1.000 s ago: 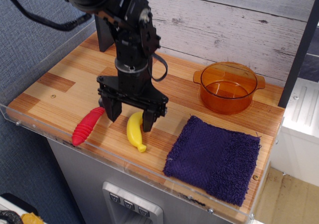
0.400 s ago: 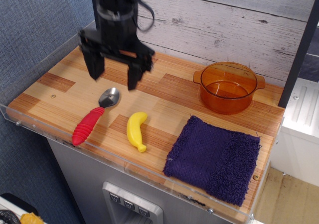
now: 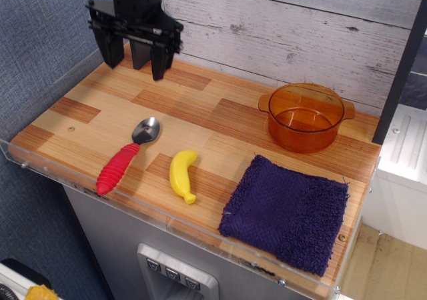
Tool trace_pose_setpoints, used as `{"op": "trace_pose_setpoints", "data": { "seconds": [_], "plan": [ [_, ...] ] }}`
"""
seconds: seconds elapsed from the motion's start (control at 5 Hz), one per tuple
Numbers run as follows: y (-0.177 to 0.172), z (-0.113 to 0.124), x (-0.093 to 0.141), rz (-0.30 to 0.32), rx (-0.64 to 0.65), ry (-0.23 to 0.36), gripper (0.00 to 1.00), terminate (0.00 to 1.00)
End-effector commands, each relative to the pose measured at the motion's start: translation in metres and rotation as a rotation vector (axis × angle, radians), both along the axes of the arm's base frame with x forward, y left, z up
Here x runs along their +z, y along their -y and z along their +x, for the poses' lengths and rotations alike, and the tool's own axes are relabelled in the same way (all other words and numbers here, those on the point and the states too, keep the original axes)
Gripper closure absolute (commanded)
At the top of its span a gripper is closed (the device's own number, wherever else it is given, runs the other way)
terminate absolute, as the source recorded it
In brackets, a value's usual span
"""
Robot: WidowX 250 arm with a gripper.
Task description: PICK UP THE BANANA AND PUT NEAR THE SPOON
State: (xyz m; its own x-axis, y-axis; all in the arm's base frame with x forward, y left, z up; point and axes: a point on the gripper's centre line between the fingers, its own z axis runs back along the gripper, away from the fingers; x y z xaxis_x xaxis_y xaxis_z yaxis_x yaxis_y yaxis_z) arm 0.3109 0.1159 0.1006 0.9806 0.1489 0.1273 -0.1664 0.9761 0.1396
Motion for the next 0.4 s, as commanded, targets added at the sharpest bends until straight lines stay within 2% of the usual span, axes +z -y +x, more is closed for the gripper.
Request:
{"op": "trace_pose_setpoints", "data": {
  "seconds": [0.0,0.2],
  "plan": [
    [-0.0369,0.0142,0.0111,0.038,0.083,0.079,0.0,0.0],
    [-0.0369,0.0142,0.0111,0.038,0.083,0.079,0.0,1.0]
  ]
}}
